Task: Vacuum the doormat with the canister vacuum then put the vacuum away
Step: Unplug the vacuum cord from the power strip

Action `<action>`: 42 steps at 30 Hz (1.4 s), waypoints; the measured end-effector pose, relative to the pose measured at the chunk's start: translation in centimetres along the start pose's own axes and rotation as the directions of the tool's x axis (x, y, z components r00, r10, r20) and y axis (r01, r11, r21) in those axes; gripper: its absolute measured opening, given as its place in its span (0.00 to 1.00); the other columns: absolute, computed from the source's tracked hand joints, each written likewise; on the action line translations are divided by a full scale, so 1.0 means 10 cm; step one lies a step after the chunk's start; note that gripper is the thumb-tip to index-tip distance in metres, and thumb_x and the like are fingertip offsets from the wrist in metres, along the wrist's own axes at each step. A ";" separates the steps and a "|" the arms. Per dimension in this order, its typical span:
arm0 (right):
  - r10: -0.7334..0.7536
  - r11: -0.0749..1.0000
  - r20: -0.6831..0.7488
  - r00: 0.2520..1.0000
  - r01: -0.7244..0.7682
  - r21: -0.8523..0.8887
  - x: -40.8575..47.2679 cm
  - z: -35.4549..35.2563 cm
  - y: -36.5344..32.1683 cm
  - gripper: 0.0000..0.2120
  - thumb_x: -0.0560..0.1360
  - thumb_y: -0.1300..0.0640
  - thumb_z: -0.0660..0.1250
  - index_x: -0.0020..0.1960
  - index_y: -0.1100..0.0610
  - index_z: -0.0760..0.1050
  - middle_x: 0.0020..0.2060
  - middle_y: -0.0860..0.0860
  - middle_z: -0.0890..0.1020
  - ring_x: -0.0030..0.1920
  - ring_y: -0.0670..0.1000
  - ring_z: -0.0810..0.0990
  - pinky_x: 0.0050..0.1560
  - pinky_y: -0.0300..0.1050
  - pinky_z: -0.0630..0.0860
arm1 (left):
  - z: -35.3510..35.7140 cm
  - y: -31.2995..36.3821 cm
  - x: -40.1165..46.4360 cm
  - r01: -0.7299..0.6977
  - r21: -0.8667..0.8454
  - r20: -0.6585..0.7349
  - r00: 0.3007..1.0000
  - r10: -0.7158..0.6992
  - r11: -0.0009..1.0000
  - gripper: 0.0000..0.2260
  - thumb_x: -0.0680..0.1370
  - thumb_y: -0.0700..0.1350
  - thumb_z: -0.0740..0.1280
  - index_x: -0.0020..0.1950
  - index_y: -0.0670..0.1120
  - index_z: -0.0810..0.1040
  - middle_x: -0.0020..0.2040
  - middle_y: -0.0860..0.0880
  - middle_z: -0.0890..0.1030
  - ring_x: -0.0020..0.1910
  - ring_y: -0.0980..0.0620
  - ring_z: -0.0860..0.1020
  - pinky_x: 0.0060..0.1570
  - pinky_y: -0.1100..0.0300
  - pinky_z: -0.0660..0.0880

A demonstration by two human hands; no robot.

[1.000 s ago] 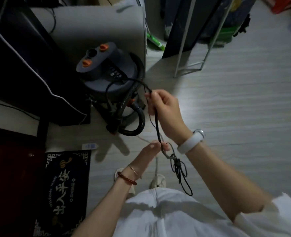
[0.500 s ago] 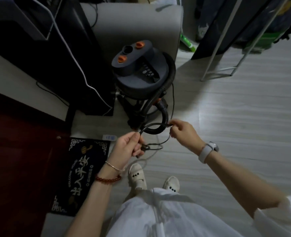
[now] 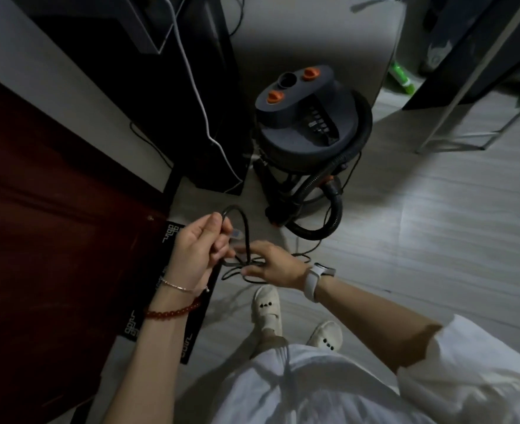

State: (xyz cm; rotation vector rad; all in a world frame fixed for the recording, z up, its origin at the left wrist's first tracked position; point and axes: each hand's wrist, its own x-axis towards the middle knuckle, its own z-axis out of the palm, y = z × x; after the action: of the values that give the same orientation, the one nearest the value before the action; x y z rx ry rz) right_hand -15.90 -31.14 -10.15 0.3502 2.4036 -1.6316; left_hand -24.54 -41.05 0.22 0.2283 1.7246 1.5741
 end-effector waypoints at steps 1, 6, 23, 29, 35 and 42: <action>0.002 1.000 0.023 1.000 -0.001 -0.011 0.03 0.03 -0.02 0.17 0.75 0.57 0.66 0.63 0.58 0.74 0.59 0.56 0.78 0.59 0.53 0.74 0.58 0.37 0.68 | -0.04 0.02 0.00 0.002 -0.050 -0.037 0.999 -0.004 0.999 0.14 0.81 0.43 0.53 0.38 0.42 0.71 0.21 0.54 0.66 0.20 0.60 0.63 0.26 0.68 0.70; 0.058 0.995 -0.002 0.998 -0.058 -0.081 0.13 0.12 -0.01 0.09 0.76 0.55 0.64 0.51 0.59 0.79 0.46 0.56 0.83 0.47 0.54 0.80 0.50 0.49 0.75 | -0.23 0.11 0.13 -0.015 -0.241 -0.187 0.982 -0.031 0.970 0.15 0.82 0.46 0.53 0.38 0.44 0.71 0.22 0.55 0.67 0.20 0.60 0.64 0.27 0.68 0.72; 0.408 0.714 -0.484 0.774 0.061 0.698 0.54 -0.96 -0.55 0.06 0.78 0.65 0.59 0.43 0.59 0.70 0.34 0.56 0.79 0.31 0.48 0.82 0.38 0.46 0.81 | -0.20 -0.88 1.06 -0.007 0.458 0.366 0.913 -0.181 0.889 0.08 0.79 0.35 0.60 0.52 0.46 0.72 0.48 0.52 0.75 0.50 0.57 0.75 0.51 0.67 0.70; 0.530 0.749 -0.638 0.558 0.045 0.661 0.55 -1.27 -0.28 0.09 0.79 0.64 0.56 0.41 0.59 0.68 0.32 0.55 0.78 0.25 0.45 0.78 0.32 0.43 0.78 | -0.33 -0.40 1.51 -0.233 0.541 0.310 0.949 0.067 0.808 0.11 0.78 0.34 0.60 0.58 0.35 0.76 0.48 0.45 0.76 0.49 0.50 0.75 0.45 0.77 0.70; 0.549 0.831 -0.759 0.351 -0.124 0.543 0.58 -1.62 0.09 0.10 0.80 0.60 0.54 0.44 0.63 0.71 0.30 0.53 0.74 0.28 0.48 0.73 0.31 0.45 0.70 | -0.13 0.03 1.96 -0.320 0.471 0.039 0.939 0.342 0.822 0.08 0.79 0.39 0.60 0.48 0.41 0.78 0.37 0.49 0.76 0.37 0.55 0.73 0.39 0.65 0.69; 0.403 0.908 -0.821 0.404 -0.288 0.304 0.68 -2.34 0.50 0.13 0.80 0.55 0.55 0.47 0.60 0.76 0.35 0.49 0.77 0.38 0.49 0.74 0.39 0.44 0.68 | 0.47 0.44 2.82 -0.242 0.627 -0.096 0.920 0.381 0.740 0.12 0.80 0.40 0.58 0.55 0.38 0.79 0.49 0.36 0.79 0.50 0.39 0.77 0.48 0.55 0.72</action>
State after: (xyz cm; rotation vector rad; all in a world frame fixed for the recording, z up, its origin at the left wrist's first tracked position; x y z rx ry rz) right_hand -21.78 -7.04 -8.20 2.0288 2.4923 -1.5658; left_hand -42.42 -19.52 -7.19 0.7253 2.4457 1.2396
